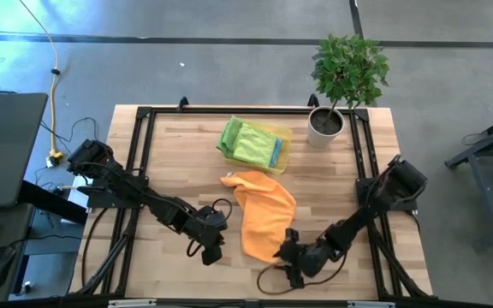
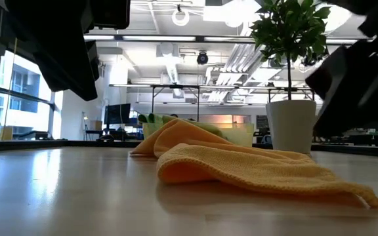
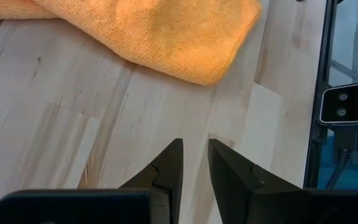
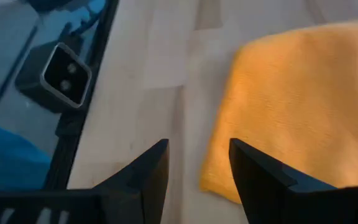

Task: Fold microfiber towels
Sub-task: Fold the orange microfiber towel

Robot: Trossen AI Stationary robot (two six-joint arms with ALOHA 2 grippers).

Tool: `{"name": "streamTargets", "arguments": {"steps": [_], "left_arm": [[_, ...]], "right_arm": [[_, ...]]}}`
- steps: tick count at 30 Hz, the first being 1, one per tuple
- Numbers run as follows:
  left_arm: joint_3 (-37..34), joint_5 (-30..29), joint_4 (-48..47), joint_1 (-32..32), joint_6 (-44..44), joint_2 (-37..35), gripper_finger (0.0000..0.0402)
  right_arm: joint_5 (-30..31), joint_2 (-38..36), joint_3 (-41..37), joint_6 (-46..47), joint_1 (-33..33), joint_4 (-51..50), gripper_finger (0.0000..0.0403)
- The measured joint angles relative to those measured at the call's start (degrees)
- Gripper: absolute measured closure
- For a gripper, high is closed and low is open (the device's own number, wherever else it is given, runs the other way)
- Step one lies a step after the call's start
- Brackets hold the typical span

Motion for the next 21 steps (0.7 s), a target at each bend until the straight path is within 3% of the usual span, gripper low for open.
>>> {"name": "streamTargets", "arguments": {"steps": [8,13,21], "left_arm": [[0.0,0.8,0.2,-0.8,-2.3,0.0,0.0336],[0.0,0.8,0.6,-2.3,-5.1,0.0,0.0336],[0.0,0.8,1.3,-5.8,-5.0,0.0,0.0336]], "right_arm": [[0.9,6.2,11.3,-3.9,0.2,-16.0,0.0281],[1.2,7.9,16.9,-5.4,-1.3,-27.4,0.0285],[-2.9,8.5,17.4,-1.2,-3.5,-30.2,0.0284]]}}
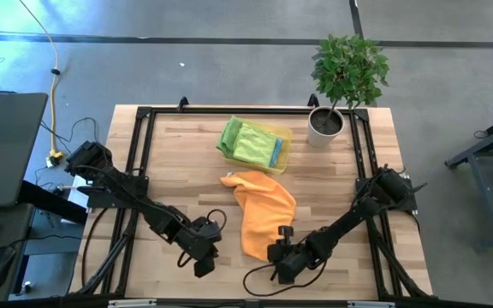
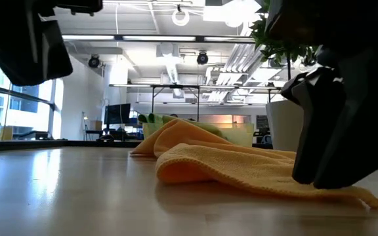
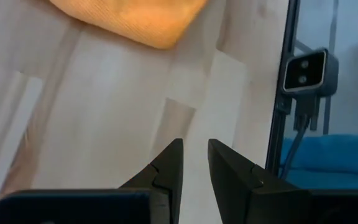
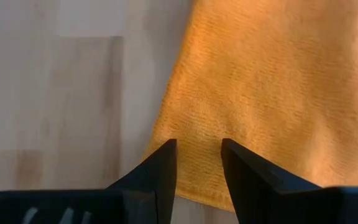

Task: Fold microfiber towels
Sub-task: Fold the orange microfiber towel

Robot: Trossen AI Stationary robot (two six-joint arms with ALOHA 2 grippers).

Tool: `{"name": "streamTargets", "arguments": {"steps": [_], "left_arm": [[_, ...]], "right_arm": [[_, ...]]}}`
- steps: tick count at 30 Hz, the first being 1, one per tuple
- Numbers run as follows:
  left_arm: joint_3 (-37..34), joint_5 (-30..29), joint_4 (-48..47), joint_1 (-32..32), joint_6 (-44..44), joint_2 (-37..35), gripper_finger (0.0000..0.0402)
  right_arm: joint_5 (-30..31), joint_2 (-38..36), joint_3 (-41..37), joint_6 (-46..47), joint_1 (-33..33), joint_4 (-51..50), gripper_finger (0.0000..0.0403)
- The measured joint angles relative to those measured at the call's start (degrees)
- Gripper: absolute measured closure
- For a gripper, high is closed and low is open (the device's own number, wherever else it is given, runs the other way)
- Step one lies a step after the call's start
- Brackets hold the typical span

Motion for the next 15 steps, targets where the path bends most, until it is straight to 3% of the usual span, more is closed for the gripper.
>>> {"name": "streamTargets", "arguments": {"steps": [15], "left_arm": [[0.0,-0.1,-0.2,-1.6,0.0,0.0,0.0336]], "right_arm": [[2.6,-0.1,5.5,3.3,1.9,-3.5,0.0284]]}}
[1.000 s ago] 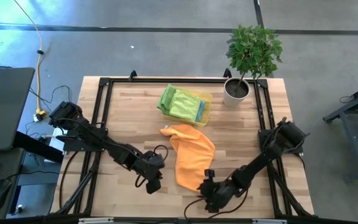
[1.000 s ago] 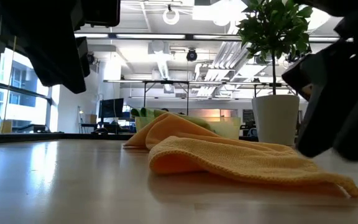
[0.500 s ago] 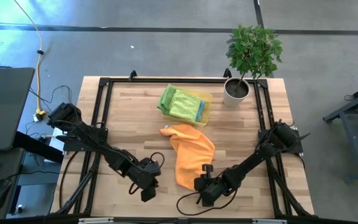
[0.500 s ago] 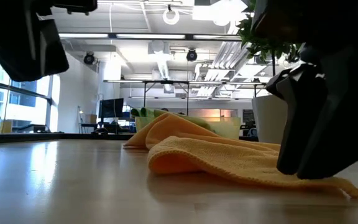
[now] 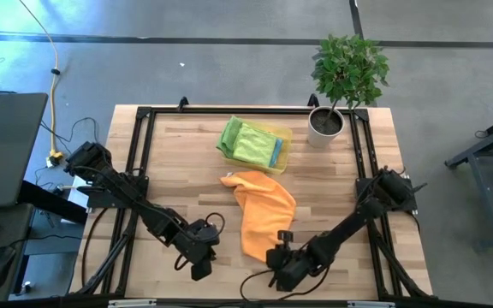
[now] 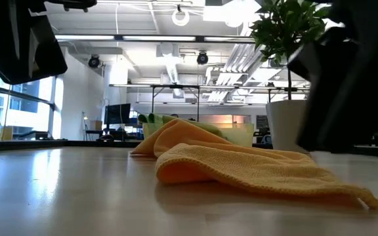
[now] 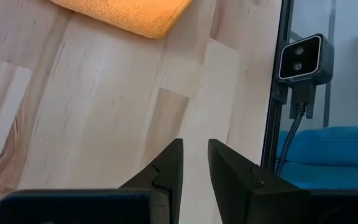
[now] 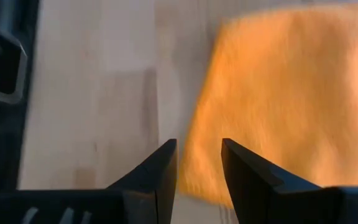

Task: Fold microfiber towels
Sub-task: Fold the orange microfiber towel

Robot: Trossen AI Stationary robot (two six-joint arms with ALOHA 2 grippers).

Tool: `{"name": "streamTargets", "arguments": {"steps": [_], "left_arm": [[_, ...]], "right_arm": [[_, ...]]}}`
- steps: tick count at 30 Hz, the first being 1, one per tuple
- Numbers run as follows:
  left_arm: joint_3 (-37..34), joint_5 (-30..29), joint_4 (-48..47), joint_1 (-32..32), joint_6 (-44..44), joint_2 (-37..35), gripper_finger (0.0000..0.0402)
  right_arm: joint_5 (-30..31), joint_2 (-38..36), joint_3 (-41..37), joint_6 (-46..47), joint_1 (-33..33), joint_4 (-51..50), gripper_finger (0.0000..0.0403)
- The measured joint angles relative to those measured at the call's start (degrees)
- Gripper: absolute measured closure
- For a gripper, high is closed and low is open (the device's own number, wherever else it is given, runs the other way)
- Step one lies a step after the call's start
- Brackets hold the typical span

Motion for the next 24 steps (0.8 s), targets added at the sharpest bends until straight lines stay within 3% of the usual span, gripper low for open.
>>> {"name": "streamTargets", "arguments": {"steps": [5,10,24], "left_arm": [[0.0,0.0,0.0,0.0,1.0,0.0,0.0336],[0.0,0.0,0.0,0.0,2.9,0.0,0.0336],[0.0,0.2,0.0,0.0,3.1,0.0,0.0336]], "right_arm": [[-0.9,0.0,-0.1,3.2,0.4,-5.4,0.0284],[-4.7,0.0,-0.1,5.4,-0.2,-3.2,0.0284],[-5.2,3.6,-0.1,2.8,-0.7,-0.4,0.0284]]}}
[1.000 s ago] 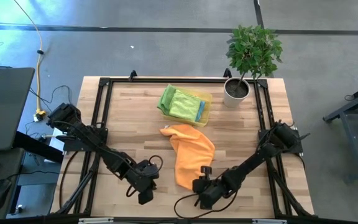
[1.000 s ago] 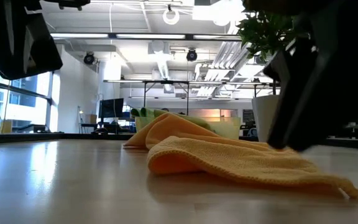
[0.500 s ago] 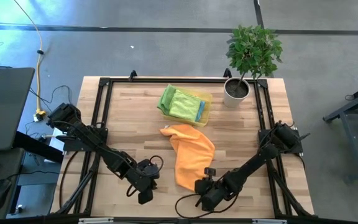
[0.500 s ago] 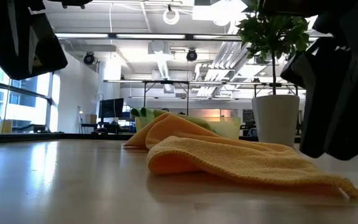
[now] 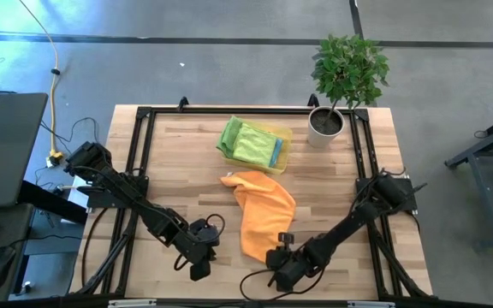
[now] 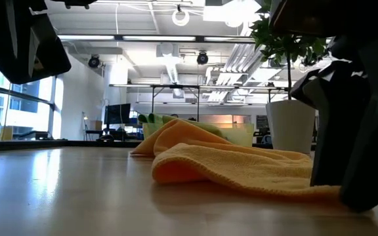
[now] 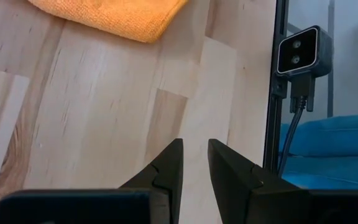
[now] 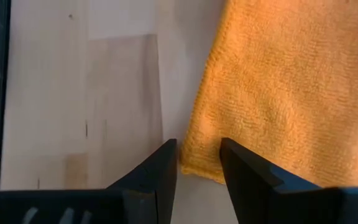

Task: Fold microfiber towels
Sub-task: Fold the orange microfiber towel

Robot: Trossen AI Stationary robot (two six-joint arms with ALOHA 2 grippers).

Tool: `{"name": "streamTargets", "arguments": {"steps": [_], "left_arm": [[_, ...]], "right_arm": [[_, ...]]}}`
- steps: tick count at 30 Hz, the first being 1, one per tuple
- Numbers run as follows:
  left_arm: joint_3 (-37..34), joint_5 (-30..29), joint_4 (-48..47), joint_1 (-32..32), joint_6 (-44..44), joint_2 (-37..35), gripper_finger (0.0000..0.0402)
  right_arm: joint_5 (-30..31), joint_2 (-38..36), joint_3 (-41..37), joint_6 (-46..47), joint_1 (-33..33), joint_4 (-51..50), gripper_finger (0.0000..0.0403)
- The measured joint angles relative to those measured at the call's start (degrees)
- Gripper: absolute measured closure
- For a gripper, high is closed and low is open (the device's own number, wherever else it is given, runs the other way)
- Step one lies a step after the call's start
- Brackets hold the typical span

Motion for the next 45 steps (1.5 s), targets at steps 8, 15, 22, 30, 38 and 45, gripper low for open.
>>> {"name": "streamTargets", "arguments": {"steps": [8,15,22,30,38,45], "left_arm": [[0.0,0.1,0.0,0.0,0.0,0.0,0.0336],[0.0,-1.7,0.0,0.0,0.2,0.0,0.0336],[0.0,-5.8,0.1,0.0,7.0,0.0,0.0336],[0.0,-9.6,2.5,0.0,14.3,0.0,0.0322],[0.0,-18.1,10.7,0.2,22.3,0.0,0.0260],[0.0,-30.7,16.4,1.0,30.4,0.0,0.0234]], "right_arm": [[3.7,0.7,0.1,0.0,-0.4,-0.9,0.0298],[5.3,0.8,0.0,-0.3,-0.5,-1.5,0.0382],[4.1,-0.2,-0.2,9.0,-1.1,-2.2,0.0393],[-1.2,-5.8,-0.3,17.4,-4.1,-1.9,0.0401],[-1.2,-11.2,-0.3,29.4,-9.4,0.0,0.0402],[-1.2,-11.6,-0.2,29.0,-13.8,6.7,0.0402]]}}
